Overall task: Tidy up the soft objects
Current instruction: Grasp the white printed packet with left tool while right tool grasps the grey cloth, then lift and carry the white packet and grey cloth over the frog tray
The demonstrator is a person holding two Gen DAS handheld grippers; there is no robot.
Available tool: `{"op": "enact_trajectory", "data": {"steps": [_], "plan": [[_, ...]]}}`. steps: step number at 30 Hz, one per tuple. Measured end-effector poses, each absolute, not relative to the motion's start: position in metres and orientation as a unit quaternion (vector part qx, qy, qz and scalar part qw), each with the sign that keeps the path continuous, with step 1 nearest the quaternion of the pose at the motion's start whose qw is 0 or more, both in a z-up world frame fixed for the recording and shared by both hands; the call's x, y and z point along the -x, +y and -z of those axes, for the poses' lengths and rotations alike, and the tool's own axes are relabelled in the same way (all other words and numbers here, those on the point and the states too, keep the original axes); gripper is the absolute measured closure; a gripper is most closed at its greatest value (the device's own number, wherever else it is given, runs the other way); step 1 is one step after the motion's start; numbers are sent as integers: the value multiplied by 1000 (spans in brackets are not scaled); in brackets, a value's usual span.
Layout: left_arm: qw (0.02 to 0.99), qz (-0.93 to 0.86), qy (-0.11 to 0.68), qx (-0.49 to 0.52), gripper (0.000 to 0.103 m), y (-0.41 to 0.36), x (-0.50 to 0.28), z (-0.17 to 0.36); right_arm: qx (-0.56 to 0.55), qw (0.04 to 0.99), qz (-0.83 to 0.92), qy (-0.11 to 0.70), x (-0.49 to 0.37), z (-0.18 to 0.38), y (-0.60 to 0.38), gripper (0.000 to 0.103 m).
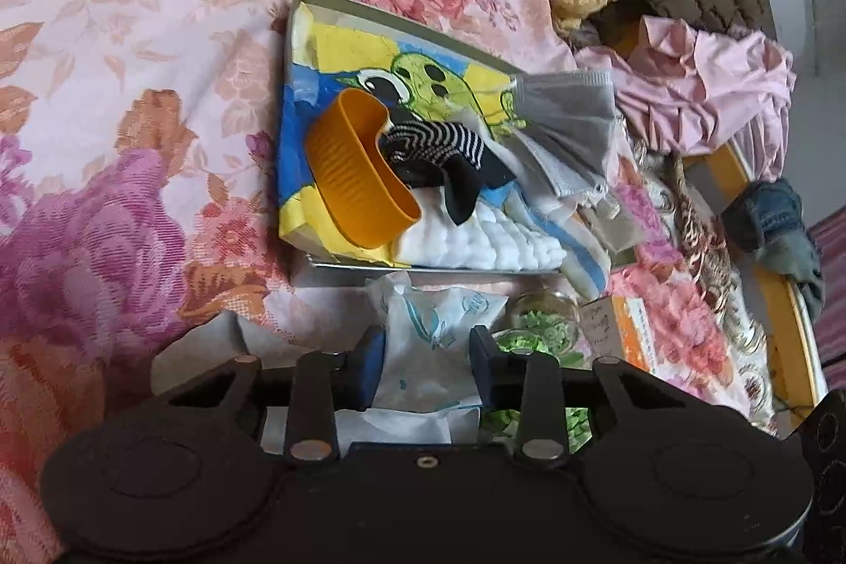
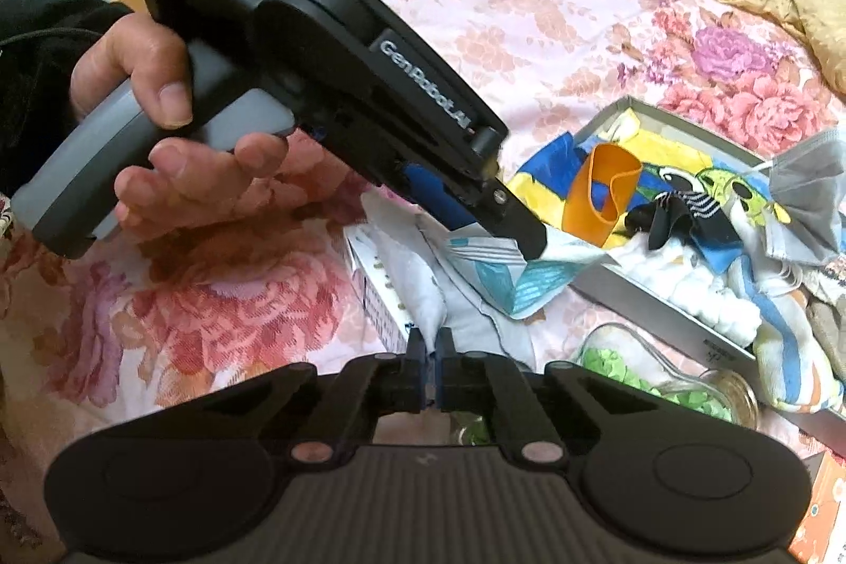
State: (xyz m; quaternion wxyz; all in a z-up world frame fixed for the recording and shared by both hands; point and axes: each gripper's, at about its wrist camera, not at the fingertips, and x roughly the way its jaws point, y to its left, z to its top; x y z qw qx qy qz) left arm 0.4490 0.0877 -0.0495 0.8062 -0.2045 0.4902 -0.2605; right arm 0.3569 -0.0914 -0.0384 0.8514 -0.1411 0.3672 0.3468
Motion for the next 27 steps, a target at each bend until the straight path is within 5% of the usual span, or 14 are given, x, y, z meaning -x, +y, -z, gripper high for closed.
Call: {"op": "enact_trajectory", "data": {"steps": [4, 6, 27], "plan": [[809, 261, 474, 228, 69, 100, -448, 43, 135, 864, -337, 350, -356, 31, -94, 100], [826, 266, 449, 213, 80, 101, -446, 37, 132, 868, -334, 344, -356, 28, -95, 101], [869, 265, 343, 239, 83, 111, -467, 2, 136, 901, -313, 267, -381, -16, -102, 100]]}}
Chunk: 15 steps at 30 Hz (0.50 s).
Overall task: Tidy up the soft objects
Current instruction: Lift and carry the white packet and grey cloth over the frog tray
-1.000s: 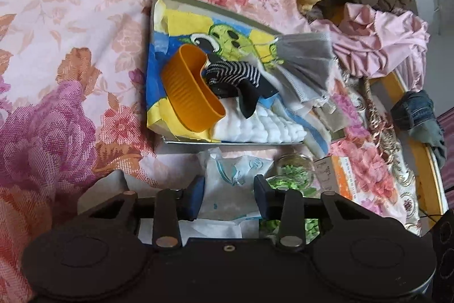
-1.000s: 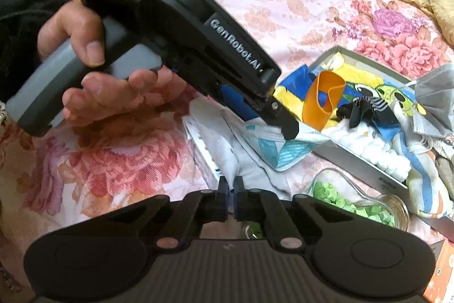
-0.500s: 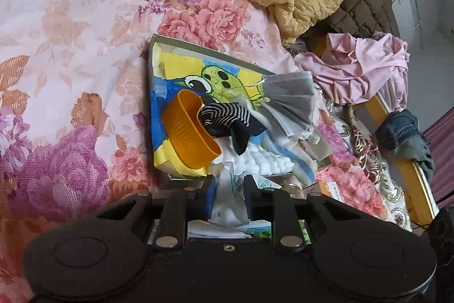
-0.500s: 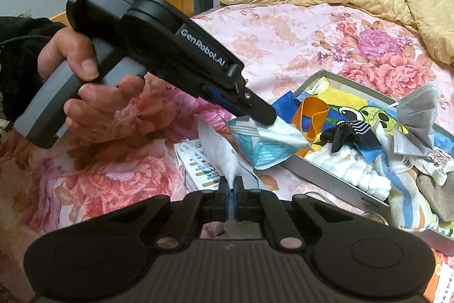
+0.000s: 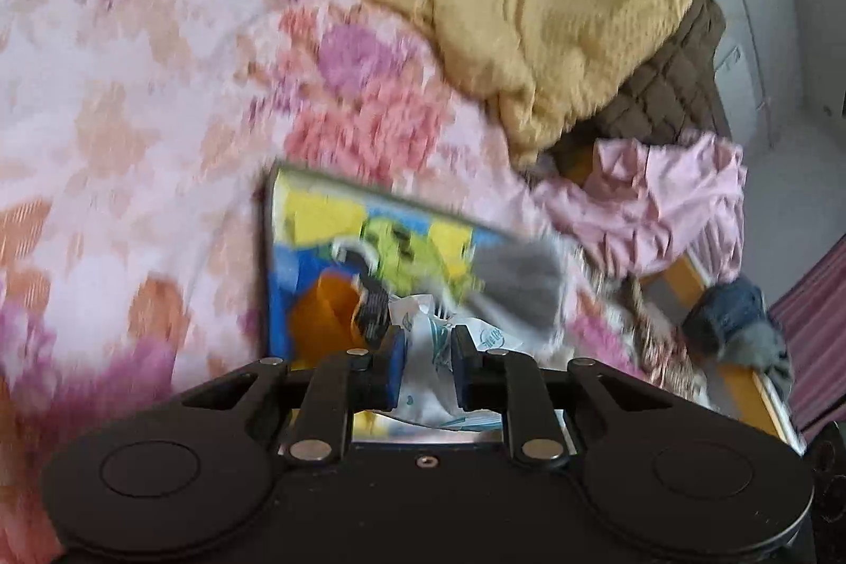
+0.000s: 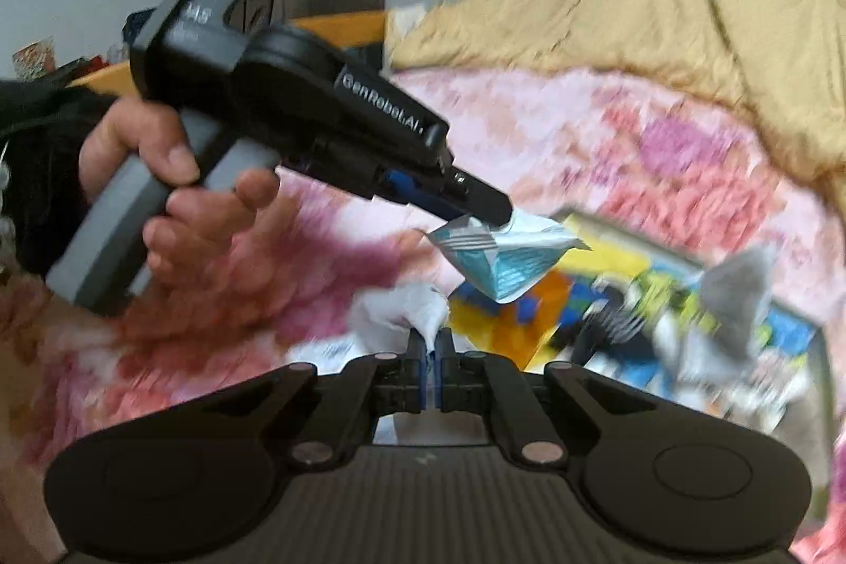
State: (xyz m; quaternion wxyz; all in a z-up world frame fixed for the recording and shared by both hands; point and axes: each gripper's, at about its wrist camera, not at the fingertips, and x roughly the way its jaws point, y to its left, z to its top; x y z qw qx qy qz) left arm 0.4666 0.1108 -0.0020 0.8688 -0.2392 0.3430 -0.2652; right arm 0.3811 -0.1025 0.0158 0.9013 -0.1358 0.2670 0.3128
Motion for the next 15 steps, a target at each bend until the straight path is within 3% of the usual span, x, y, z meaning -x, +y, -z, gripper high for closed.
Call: {"op": "enact_trajectory", "data": {"steps": [7, 15], "plan": [[901, 229, 284, 236, 83, 109, -491, -21, 150, 930, -250, 226, -414, -48, -118, 100], [908, 204, 286, 229, 83, 92, -506, 2, 117, 946, -171, 249, -456, -58, -139, 100]]}}
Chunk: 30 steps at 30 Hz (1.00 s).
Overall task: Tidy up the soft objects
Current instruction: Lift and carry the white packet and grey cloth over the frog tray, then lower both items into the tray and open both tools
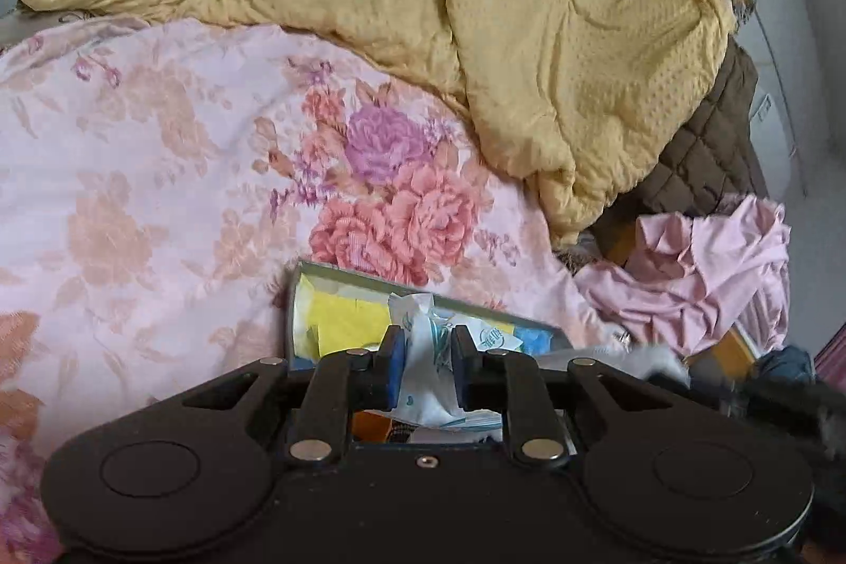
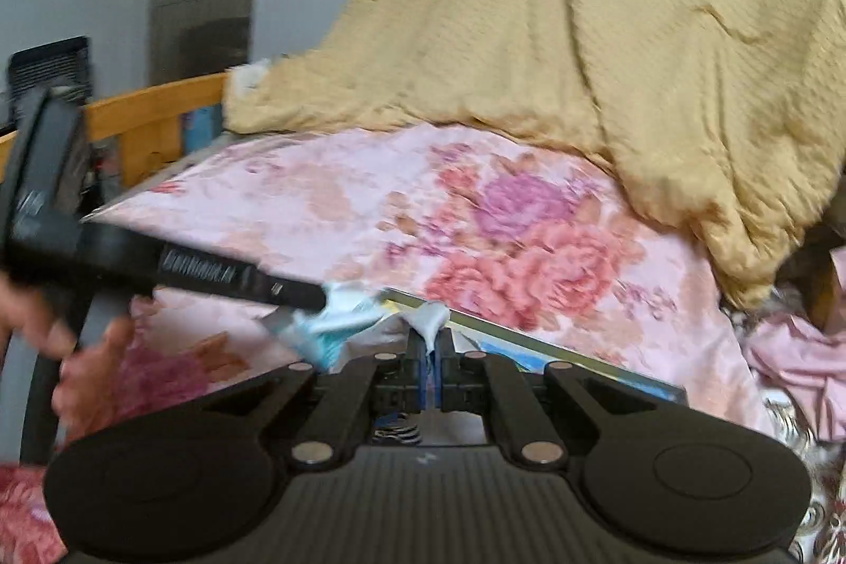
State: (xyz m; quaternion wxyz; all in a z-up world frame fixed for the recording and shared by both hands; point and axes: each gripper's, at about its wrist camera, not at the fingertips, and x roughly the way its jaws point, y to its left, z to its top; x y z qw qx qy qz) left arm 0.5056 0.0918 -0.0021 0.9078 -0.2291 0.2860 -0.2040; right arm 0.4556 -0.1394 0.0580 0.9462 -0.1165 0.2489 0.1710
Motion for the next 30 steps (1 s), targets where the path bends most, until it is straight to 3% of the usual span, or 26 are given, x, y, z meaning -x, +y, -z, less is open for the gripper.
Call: {"op": "enact_trajectory", "data": {"steps": [12, 21, 30], "plan": [[916, 192, 323, 141, 82, 53, -501, 42, 122, 940, -111, 297, -466, -32, -163, 100], [921, 193, 316, 124, 79, 44, -498, 41, 117, 936, -106, 315, -467, -22, -169, 99], [920, 189, 317, 133, 70, 43, -499, 39, 97, 938, -105, 317, -466, -20, -175, 89]]}}
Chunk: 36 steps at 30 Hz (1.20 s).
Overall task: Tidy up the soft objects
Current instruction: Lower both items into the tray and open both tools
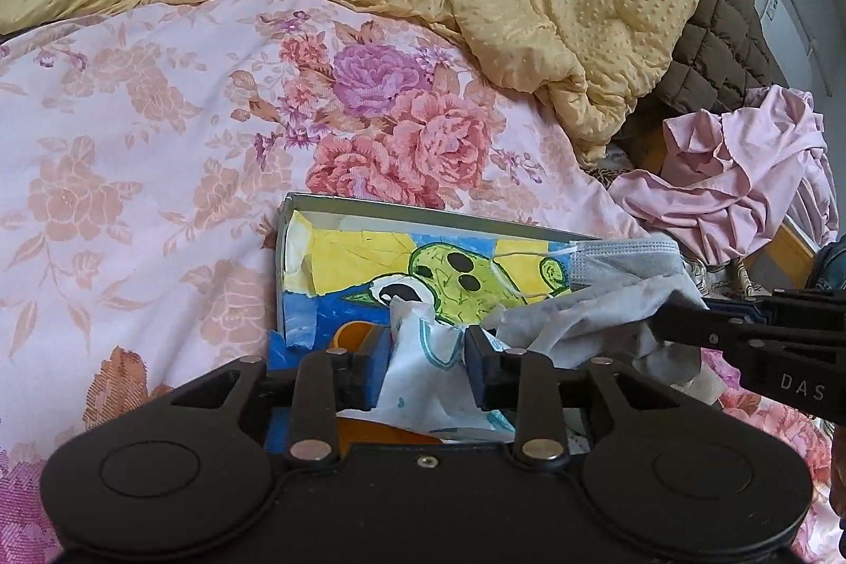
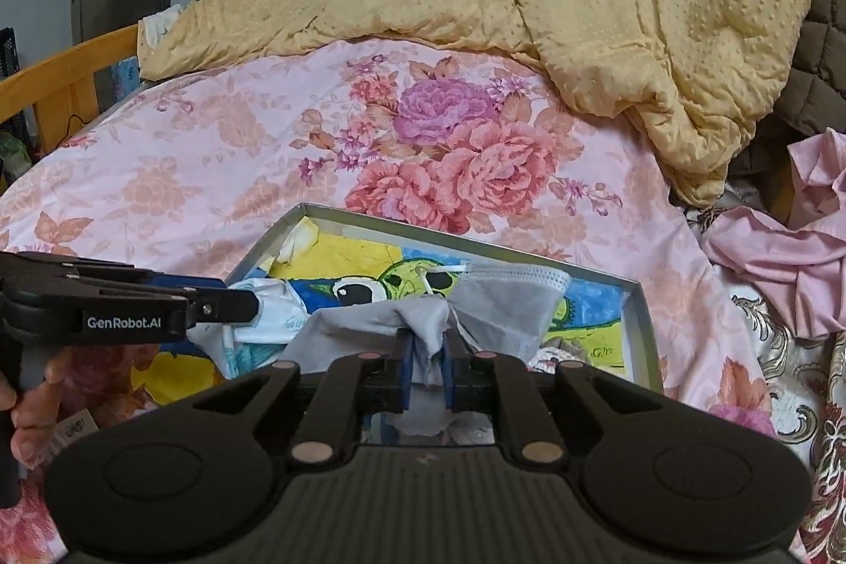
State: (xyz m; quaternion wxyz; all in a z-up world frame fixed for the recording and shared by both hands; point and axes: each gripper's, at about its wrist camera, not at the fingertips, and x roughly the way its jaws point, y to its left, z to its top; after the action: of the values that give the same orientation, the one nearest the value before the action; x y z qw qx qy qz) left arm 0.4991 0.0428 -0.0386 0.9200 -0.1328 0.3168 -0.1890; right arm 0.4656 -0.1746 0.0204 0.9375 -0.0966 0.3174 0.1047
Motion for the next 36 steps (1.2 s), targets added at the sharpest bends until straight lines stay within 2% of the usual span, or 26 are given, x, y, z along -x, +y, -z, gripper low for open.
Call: {"op": "enact_trajectory", "data": {"steps": [1, 6, 9, 11, 18, 22, 26, 36], "plan": [[920, 188, 317, 134, 69, 43, -499, 38, 95, 937, -104, 318, -465, -20, -175, 87], [918, 180, 327, 132, 54, 45, -499, 38, 89, 937, -101, 321, -463, -20, -174, 61], [920, 176, 327, 129, 44, 46, -495, 38, 89, 937, -102, 321, -460, -21, -172, 53], [919, 174, 328, 130, 39, 47, -493, 37, 89, 938, -103, 320, -458, -23, -171, 50], [922, 172, 325, 121, 33, 45, -485, 32, 84, 939, -108, 316, -454, -24, -171, 42], [923, 170, 323, 117, 23, 45, -481, 30, 82, 938, -104, 319, -453, -23, -171, 38], [924, 166, 323, 118, 19, 47, -477, 30, 82, 939, -99, 320, -450, -21, -171, 33], [928, 162, 318, 105, 14, 48, -464, 31, 86, 939, -102, 318, -442, -20, -167, 28]]}}
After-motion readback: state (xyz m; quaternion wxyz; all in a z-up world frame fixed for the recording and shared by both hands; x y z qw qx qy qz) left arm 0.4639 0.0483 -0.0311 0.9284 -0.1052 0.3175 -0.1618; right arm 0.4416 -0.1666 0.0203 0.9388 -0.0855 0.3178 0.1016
